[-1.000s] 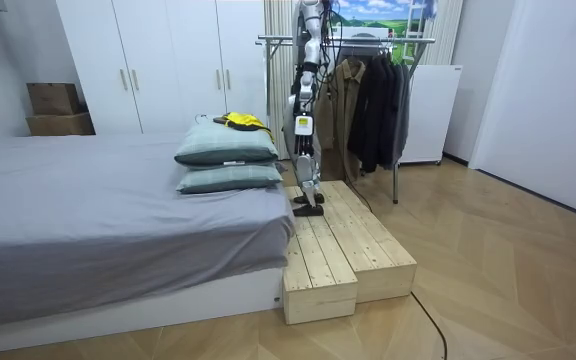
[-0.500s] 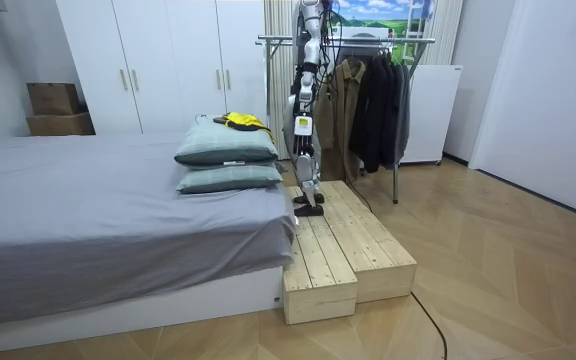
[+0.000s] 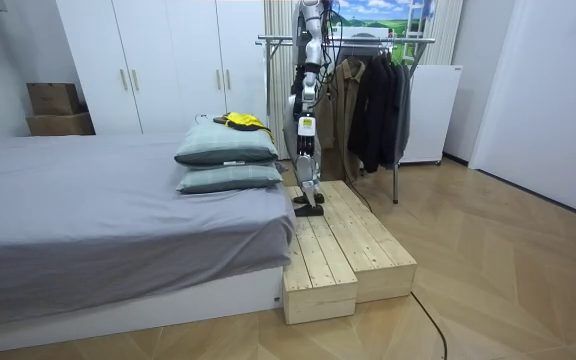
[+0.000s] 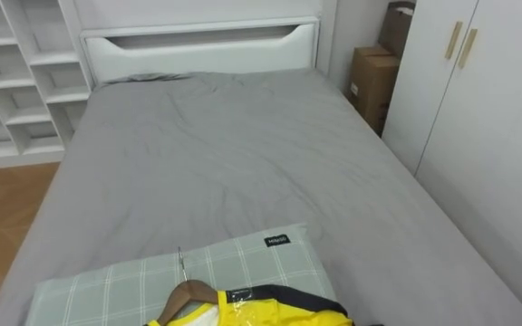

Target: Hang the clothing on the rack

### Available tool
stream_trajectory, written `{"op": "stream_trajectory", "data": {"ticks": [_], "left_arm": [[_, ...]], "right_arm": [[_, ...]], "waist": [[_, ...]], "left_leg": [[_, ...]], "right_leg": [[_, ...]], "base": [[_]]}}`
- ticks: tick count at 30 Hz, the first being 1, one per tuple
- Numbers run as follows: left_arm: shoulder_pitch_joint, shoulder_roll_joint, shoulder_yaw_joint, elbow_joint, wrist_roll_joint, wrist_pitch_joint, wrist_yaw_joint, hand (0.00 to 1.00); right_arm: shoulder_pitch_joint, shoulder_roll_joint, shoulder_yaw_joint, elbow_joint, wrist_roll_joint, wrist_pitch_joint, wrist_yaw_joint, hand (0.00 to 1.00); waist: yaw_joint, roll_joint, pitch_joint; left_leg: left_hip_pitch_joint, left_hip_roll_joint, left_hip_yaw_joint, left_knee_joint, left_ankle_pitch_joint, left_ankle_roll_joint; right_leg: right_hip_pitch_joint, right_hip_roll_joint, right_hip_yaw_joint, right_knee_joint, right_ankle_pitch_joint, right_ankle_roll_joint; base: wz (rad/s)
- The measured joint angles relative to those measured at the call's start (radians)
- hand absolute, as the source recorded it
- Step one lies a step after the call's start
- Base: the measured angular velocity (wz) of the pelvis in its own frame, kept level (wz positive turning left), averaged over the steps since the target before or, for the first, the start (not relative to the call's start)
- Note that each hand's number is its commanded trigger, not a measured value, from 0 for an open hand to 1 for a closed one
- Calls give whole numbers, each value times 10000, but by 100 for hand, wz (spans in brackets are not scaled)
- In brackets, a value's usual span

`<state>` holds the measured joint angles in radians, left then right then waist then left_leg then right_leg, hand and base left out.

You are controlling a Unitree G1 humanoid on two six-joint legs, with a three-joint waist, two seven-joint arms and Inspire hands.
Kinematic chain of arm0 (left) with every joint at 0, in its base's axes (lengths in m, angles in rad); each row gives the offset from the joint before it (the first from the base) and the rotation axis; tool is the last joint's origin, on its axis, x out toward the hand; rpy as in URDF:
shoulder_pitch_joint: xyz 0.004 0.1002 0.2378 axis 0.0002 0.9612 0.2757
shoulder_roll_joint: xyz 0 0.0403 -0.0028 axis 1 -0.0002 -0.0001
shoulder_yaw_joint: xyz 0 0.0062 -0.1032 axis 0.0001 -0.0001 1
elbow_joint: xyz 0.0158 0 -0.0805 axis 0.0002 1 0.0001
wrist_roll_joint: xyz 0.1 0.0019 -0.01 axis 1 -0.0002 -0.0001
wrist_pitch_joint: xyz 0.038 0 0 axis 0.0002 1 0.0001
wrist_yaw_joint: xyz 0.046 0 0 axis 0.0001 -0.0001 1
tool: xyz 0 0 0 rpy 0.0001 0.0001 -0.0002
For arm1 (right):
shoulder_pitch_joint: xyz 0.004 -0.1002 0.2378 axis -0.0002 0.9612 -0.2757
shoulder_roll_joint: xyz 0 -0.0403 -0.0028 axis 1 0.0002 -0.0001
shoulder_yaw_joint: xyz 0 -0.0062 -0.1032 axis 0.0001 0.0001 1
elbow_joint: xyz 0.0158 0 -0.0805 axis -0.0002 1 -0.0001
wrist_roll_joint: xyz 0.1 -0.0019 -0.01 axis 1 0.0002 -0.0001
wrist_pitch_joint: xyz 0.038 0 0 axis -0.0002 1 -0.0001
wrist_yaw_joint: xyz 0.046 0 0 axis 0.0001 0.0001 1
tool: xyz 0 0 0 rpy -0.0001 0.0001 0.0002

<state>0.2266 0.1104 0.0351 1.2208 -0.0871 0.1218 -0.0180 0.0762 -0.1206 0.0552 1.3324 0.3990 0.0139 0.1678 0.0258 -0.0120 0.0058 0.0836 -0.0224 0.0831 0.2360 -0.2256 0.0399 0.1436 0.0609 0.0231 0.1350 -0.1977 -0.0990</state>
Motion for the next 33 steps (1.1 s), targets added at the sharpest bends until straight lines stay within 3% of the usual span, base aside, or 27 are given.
{"op": "stream_trajectory", "data": {"ticks": [12, 22, 28, 33], "left_arm": [[22, 10, 32, -29, -200, 3, 348, 0], [142, 81, 1069, -718, 135, -74, 1362, 0], [-144, 274, 1561, -1688, 678, -788, 2854, 0], [-330, 300, 1626, -1866, 1392, -1136, 3888, 0]], "right_arm": [[50, -2, 15, 11, 324, 29, -73, 0], [59, -45, 7, -67, 246, 90, -133, 0], [58, -196, -1, -62, 222, 65, -146, 0], [107, -497, -16, -56, 218, 43, -140, 0]], "waist": [[27, 8, 10], [64, 50, 12], [26, 186, 21], [-19, 319, 76]], "left_leg": [[37, -72, -22, -22, -6, 14], [77, -81, -54, -75, -10, 20], [187, -99, -151, -153, -11, 20], [344, -107, -153, -234, -10, 20]], "right_leg": [[20, -69, -11, 10, -46, 80], [56, -74, -101, 7, -56, 92], [164, -79, -197, 9, -87, 73], [308, -80, -212, -15, -92, 72]], "base": [[0], [1], [4], [0]]}}
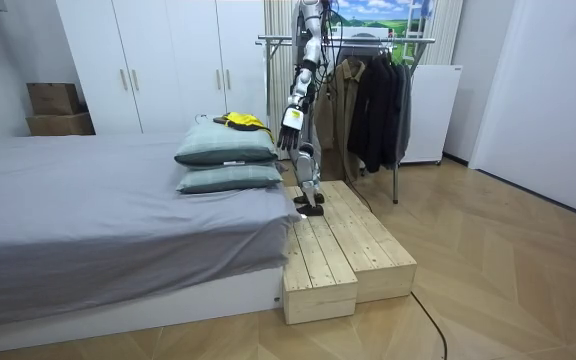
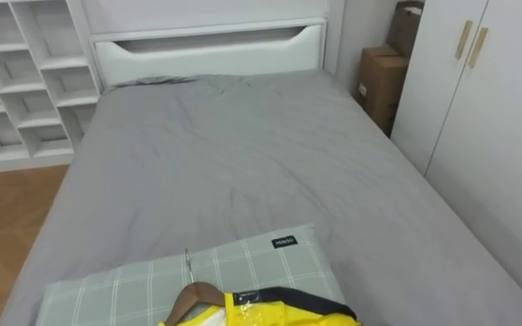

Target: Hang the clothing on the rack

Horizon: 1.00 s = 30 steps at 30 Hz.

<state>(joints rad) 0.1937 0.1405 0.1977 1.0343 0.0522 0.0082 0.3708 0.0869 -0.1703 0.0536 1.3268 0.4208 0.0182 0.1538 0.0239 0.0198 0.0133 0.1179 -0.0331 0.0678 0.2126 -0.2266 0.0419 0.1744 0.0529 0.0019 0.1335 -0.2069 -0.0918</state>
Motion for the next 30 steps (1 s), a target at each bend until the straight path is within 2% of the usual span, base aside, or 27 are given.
{"op": "stream_trajectory", "data": {"ticks": [5, 8, 10, 16, 20, 25, 30], "left_arm": [[-349, 8, -35, -46, 879, -86, 647, 0], [-432, 75, -66, -117, 1558, -91, 1022, 0], [-459, 90, -70, -282, 2037, -103, 1333, 0], [-424, 130, -261, -730, 2538, -153, 1757, 0], [-412, 200, -597, -794, 2990, -238, 1928, 0], [-472, 207, -758, -949, 4368, -448, 2138, 0], [-488, 210, -1028, -976, 4642, -523, 2373, 0]], "right_arm": [[-38, -59, 1, -28, -212, -16, -12, 0], [-72, -78, 3, -91, -429, -32, -90, 0], [-64, -110, -2, -99, -554, -33, -121, 0], [-78, -174, -28, -219, -790, -35, -218, 0], [-16, -235, -98, -417, -979, -35, -225, 0], [27, -239, -92, -471, -1218, -52, -194, 0], [44, -231, -79, -439, -1180, -104, -195, 0]], "waist": [[-63, 24, -5], [-220, 13, -45], [-229, 13, -111], [-315, -41, -157], [-438, -52, -154], [-469, -22, -85], [-518, -9, -81]], "left_leg": [[-54, 7, -1, -110, 4, -7], [-64, 4, 4, -116, 16, -12], [-53, 1, 43, -148, 17, -11], [10, 8, 119, -197, 17, -11], [51, 9, 152, -218, 17, -10], [98, 26, 254, -225, 17, -10], [117, 24, 255, -244, 20, -4]], "right_leg": [[-130, 15, -15, 22, -35, -20], [-140, 15, 0, 20, -33, -23], [-142, 16, 45, 17, -33, -24], [-138, 17, 130, 28, -31, -24], [-130, 20, 215, 47, -31, -23], [-128, 31, 274, 34, -34, -21], [-128, 33, 285, 49, -33, -19]], "base": [[0], [-2], [-7], [-5], [-3], [-5], [0]]}}
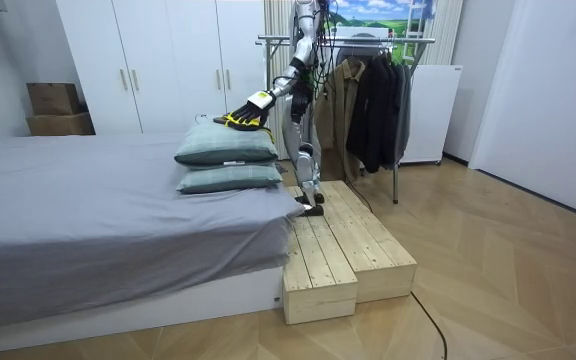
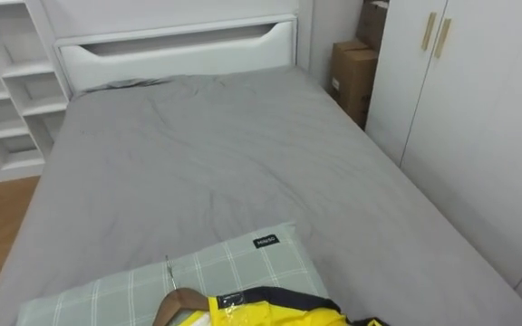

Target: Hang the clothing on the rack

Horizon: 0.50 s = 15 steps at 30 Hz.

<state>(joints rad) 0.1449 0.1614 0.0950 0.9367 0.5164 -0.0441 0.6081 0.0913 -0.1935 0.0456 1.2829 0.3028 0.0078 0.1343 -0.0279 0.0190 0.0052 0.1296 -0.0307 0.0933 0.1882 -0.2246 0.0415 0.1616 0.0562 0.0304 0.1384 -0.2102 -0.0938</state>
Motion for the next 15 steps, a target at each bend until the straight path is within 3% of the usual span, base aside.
{"op": "stream_trajectory", "data": {"ticks": [5, 9, 15], "left_arm": [[10, 46, -8, -630, 329, -30, 178, 0], [-2, 180, -157, -1607, 939, -395, 532, 0], [-1, 198, -455, -2281, 1435, -643, 712, 0]], "right_arm": [[-15, 4, -7, 3, -43, -103, 16, 0], [-65, 2, -25, -2, -42, -208, 95, 0], [-104, 1, -18, 0, -119, -292, 105, 0]], "waist": [[-32, -23, -26], [-38, -45, 11], [-45, 6, -11]], "left_leg": [[2, 0, 1, 8, 1, 0], [9, 0, 64, -1, 2, 1], [25, -15, 97, -13, -2, 2]], "right_leg": [[-5, 4, -7, 2, 1, -1], [-8, 3, 111, -19, 1, -1], [-26, 16, 226, -28, 2, 0]], "base": [[0], [-4], [-8]]}}
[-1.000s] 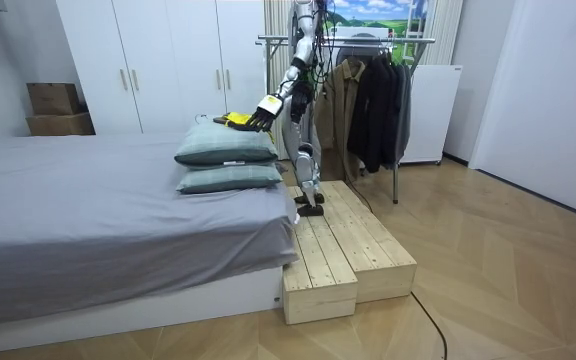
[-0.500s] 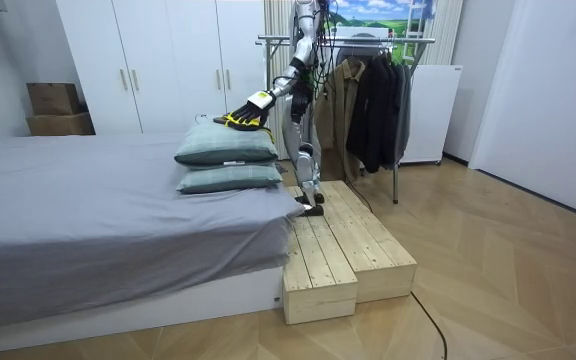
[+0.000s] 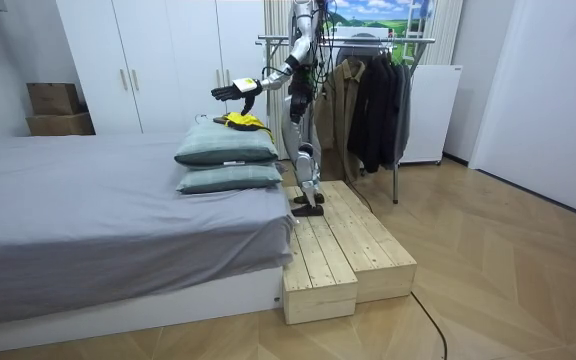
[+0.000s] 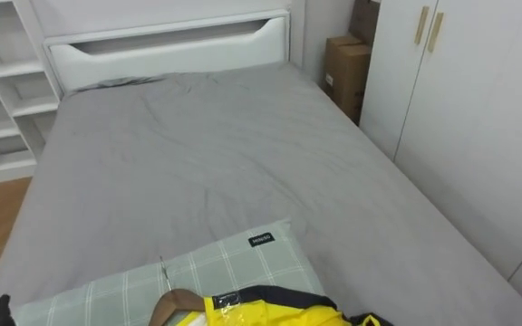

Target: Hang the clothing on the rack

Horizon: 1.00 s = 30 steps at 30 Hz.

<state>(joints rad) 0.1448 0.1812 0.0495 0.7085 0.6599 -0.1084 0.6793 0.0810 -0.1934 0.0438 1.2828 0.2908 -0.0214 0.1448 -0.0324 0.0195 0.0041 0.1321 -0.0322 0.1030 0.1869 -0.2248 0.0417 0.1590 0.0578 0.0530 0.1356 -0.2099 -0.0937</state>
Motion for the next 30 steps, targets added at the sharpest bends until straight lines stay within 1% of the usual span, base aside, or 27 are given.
{"op": "stream_trajectory", "data": {"ticks": [2, 5, 7, 11, 18, 21, 22, 23, 24, 27, 30], "left_arm": [[0, 13, -196, -198, 0, -45, 0, 0], [-1, 22, -405, -238, 27, -210, 1, 0], [2, 22, -651, -238, 27, -259, -28, 0], [1, 23, -778, -238, 28, -436, -176, 0], [0, 26, -1280, -239, 14, -457, -449, 0], [1, 27, -1511, -401, -10, -440, -648, 0], [0, 24, -1527, -475, -17, -438, -675, 0], [-1, 22, -1528, -669, -14, -431, -756, 0], [-7, 22, -1523, -882, -15, -419, -812, 0], [-52, 19, -1520, -1087, -18, -414, -828, 0], [-59, -9, -1520, -1087, -22, -299, -861, 0]], "right_arm": [[-7, -3, 3, 4, 6, -7, 2, 0], [-40, -5, 2, 3, 1, -88, 4, 0], [-31, -5, -6, 4, 7, -124, 6, 0], [-34, -5, -6, 6, -4, -129, 6, 0], [-21, -6, 5, 16, 0, -122, 35, 0], [-27, -6, 31, 7, 2, -111, 36, 0], [-27, -4, 46, 2, -2, -107, 35, 0], [-26, -2, 110, 1, -6, -97, 32, 0], [-27, 16, 113, 1, -55, -83, 28, 0], [-41, 45, 110, -1, -184, -76, 23, 0], [-44, 61, 110, -6, -197, -47, 0, 0]], "waist": [[-36, 16, -1], [-79, 101, -4], [-131, 165, -23], [-187, 175, -30], [-206, 121, -1], [-206, 103, -10], [-211, 95, -19], [-217, 44, -32], [-219, 32, -74], [-239, -57, -113], [-303, -79, -101]], "left_leg": [[-1, -1, -1, 1, -1, 1], [1, -1, -1, 2, -1, 1], [11, 1, 17, 1, -1, 1], [21, -2, 16, 1, -1, 1], [30, -1, 71, 0, -1, 1], [30, -4, 68, 0, -1, 1], [29, -4, 68, 1, -1, 1], [29, -2, 64, 1, -1, 1], [30, 1, 60, 0, -1, 1], [40, 17, 63, -1, 0, 1], [61, 18, 67, -9, -1, 1]], "right_leg": [[-2, -4, 10, -11, 0, 0], [-5, -3, 8, -8, 0, 0], [-7, -1, 23, 1, 0, 0], [-6, 15, 48, 11, 2, -3], [-17, 39, 148, 16, 6, -10], [-25, 37, 153, 18, 6, -10], [-25, 36, 149, 18, 6, -9], [-25, 38, 142, 17, 6, -9], [-24, 40, 137, 18, 6, -10], [-20, 46, 127, 25, 9, -15], [-16, 50, 142, 38, 9, -15]], "base": [[0], [0], [0], [0], [-2], [0], [0], [0], [0], [0], [-1]]}}
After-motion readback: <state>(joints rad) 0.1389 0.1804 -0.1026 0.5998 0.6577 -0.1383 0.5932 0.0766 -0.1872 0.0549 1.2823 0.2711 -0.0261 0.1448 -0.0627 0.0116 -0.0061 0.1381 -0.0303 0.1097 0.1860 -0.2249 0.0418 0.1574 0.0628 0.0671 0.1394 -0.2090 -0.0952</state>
